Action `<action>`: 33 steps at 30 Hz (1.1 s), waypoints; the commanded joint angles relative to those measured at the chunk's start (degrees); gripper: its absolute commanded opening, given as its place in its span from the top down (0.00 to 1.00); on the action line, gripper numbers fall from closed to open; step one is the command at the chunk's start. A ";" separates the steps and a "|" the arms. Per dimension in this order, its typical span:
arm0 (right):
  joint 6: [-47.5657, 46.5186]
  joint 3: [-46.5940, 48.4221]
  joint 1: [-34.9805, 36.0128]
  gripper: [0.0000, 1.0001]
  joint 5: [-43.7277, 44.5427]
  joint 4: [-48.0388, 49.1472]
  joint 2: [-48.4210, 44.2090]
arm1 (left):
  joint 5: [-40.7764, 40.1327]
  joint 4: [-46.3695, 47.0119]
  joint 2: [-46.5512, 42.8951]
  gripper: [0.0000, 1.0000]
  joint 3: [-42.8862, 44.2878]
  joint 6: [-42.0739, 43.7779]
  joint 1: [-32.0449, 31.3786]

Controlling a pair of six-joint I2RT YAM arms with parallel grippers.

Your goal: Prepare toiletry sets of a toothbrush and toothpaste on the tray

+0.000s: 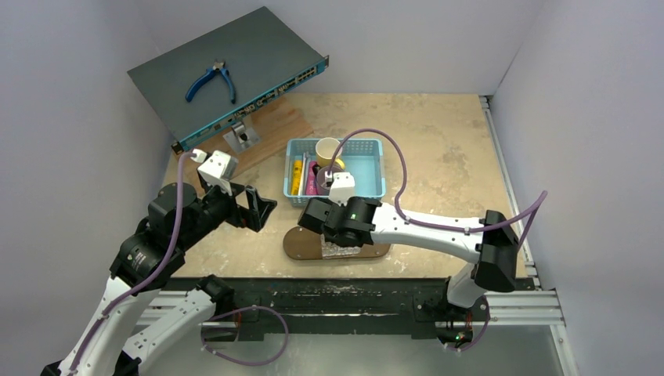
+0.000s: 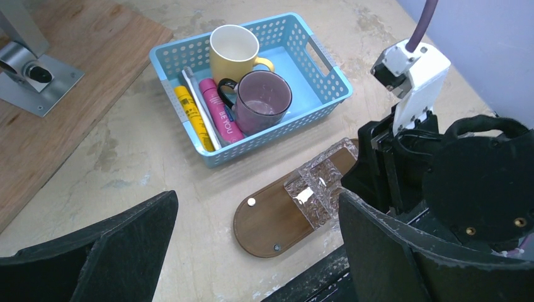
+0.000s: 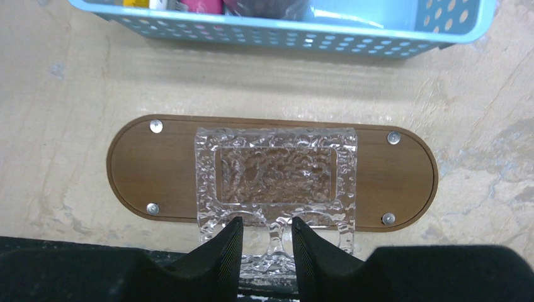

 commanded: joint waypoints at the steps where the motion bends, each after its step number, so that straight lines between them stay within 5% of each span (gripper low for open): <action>1: -3.77 4.46 -1.52 0.64 3.60 -1.27 -2.74 | -0.58 1.25 0.31 0.02 0.09 0.43 0.00; 19: -27.52 9.59 -12.75 0.59 -2.38 14.57 -0.10 | -1.97 1.14 0.71 0.02 0.11 0.52 -0.03; 33: -38.07 17.62 -17.63 0.54 -8.90 20.80 12.70 | -2.66 0.90 1.00 0.02 0.09 0.70 -0.05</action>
